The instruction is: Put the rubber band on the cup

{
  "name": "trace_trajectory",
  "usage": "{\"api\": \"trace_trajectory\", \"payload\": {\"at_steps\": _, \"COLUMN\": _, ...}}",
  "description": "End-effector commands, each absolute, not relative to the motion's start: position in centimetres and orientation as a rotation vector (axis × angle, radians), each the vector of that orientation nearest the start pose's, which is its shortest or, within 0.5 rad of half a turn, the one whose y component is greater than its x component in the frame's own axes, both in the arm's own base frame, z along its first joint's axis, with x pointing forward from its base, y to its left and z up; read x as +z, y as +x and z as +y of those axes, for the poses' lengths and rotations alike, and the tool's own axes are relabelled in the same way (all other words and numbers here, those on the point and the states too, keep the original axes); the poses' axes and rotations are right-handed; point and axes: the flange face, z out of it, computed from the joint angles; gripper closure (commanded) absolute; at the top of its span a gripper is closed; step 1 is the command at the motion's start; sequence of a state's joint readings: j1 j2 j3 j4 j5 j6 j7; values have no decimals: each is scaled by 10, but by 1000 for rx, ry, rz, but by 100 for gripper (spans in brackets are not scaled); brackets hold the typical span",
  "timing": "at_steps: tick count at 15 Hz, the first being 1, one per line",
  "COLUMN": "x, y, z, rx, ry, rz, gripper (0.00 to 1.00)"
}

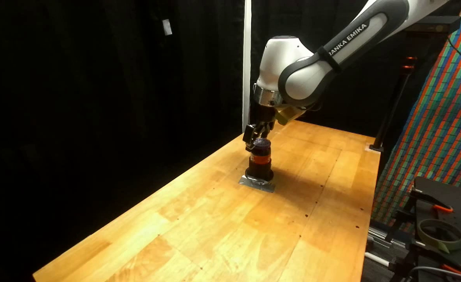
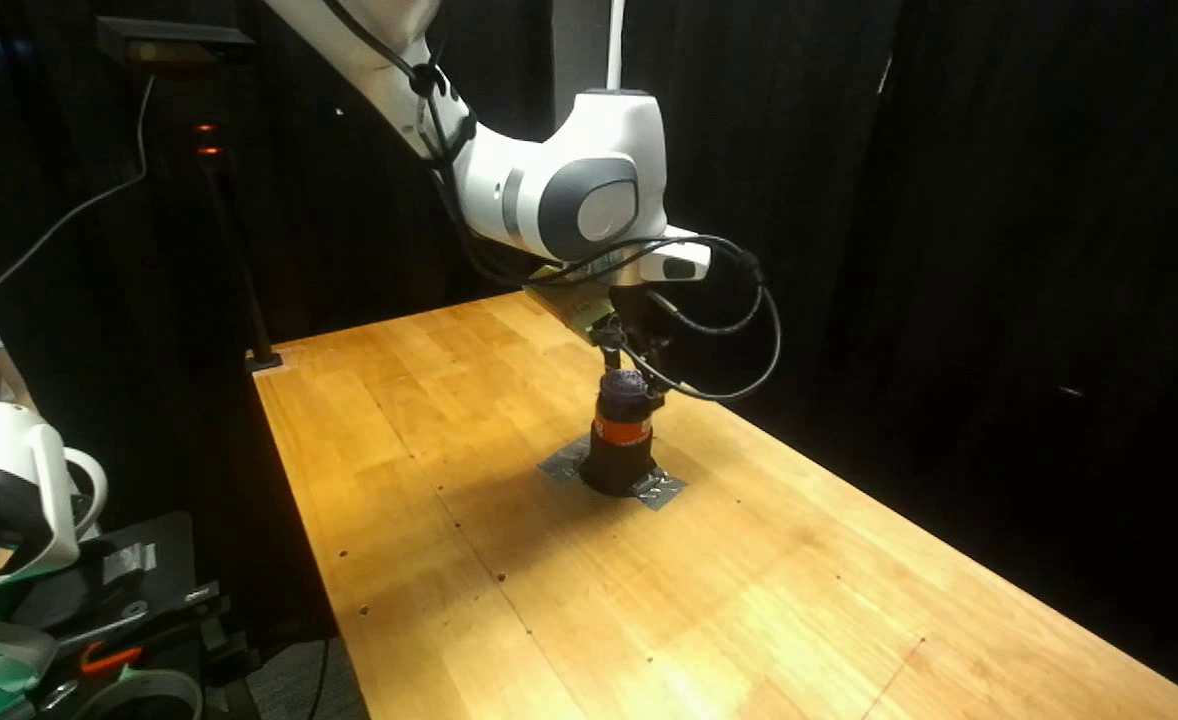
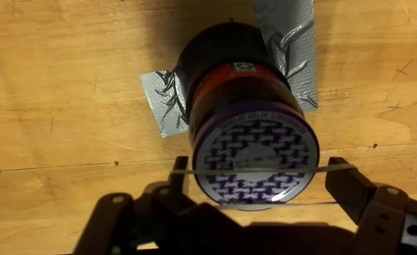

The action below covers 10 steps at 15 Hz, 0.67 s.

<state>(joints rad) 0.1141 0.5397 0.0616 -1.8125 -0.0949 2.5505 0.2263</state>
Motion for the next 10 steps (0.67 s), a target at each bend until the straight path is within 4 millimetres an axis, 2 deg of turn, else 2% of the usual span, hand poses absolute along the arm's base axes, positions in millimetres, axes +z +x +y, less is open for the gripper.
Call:
{"api": "trace_trajectory", "payload": {"at_steps": 1, "x": 262, "y": 672, "z": 115, "rx": -364, "ry": -3099, "rz": -31, "gripper": 0}}
{"api": "trace_trajectory", "payload": {"at_steps": 6, "x": 255, "y": 669, "z": 110, "rx": -308, "ry": -3108, "rz": -23, "gripper": 0}}
{"api": "trace_trajectory", "payload": {"at_steps": 10, "x": 257, "y": 673, "z": 104, "rx": -368, "ry": -3106, "rz": 4, "gripper": 0}}
